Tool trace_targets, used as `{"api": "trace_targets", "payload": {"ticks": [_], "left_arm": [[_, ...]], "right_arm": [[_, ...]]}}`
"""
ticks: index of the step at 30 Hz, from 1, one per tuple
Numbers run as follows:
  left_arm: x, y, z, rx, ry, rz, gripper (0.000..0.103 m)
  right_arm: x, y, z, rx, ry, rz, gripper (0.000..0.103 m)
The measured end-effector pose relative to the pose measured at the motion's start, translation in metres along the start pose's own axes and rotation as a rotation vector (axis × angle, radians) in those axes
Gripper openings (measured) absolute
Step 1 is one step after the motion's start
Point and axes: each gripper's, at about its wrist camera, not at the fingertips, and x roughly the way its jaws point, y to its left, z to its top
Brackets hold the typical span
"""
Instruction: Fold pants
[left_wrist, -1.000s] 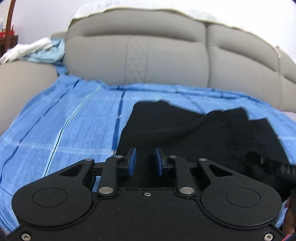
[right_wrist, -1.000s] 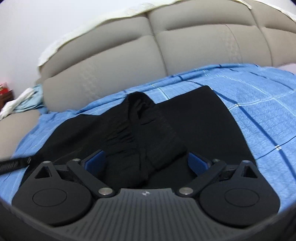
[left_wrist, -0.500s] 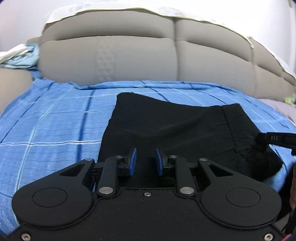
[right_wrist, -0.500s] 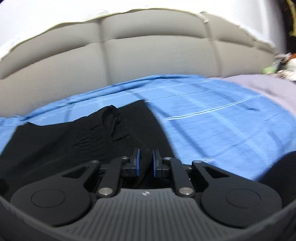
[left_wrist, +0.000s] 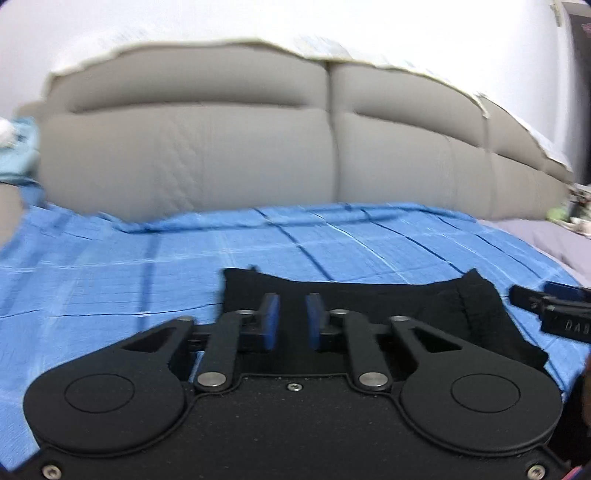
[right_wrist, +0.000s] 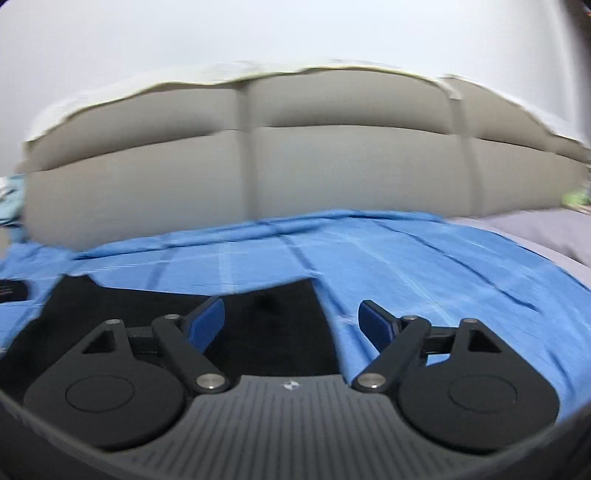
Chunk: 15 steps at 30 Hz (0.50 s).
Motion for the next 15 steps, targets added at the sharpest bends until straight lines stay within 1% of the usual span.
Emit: {"api": "trace_targets", "payload": {"ticks": [1, 2, 3, 4, 5, 6, 8, 9, 10, 13, 15], "left_arm": [[0.011, 0.0, 0.003, 0.005, 0.017, -0.023, 0.009], [0.023, -0.001, 0.005, 0.011, 0.029, -0.029, 0.009], [0.036, -0.003, 0.006, 0.02, 0.038, -0.019, 0.009], [0.05, -0.004, 0.005, 0.028, 0.047, 0.001, 0.009], [0.065, -0.004, 0.004, 0.028, 0.061, 0.035, 0.009], [0.078, -0.003, 0.002, 0.023, 0.072, 0.062, 0.009], [0.096, 0.0, -0.002, 0.006, 0.069, 0.087, 0.007], [0.101, 0.002, -0.002, -0.012, 0.059, 0.09, 0.007], [0.104, 0.005, 0.0, -0.036, 0.065, 0.088, 0.007], [0.111, 0.012, 0.0, -0.092, 0.071, 0.102, 0.005], [0.114, 0.016, 0.0, -0.121, 0.07, 0.109, 0.006]], "right_arm": [[0.005, 0.004, 0.001, -0.011, 0.005, 0.043, 0.088], [0.009, 0.009, 0.002, -0.026, 0.014, 0.077, 0.086], [0.013, 0.015, 0.002, -0.052, 0.017, 0.109, 0.081], [0.016, 0.021, 0.001, -0.087, 0.016, 0.134, 0.077], [0.018, 0.029, -0.001, -0.133, 0.013, 0.154, 0.076], [0.022, 0.038, -0.005, -0.19, 0.008, 0.158, 0.072], [0.033, 0.05, -0.014, -0.286, 0.014, 0.141, 0.064], [0.041, 0.052, -0.018, -0.318, 0.026, 0.117, 0.056], [0.046, 0.053, -0.023, -0.335, 0.035, 0.085, 0.052], [0.051, 0.049, -0.028, -0.352, 0.006, -0.012, 0.055], [0.051, 0.048, -0.029, -0.351, -0.005, -0.058, 0.058]]}}
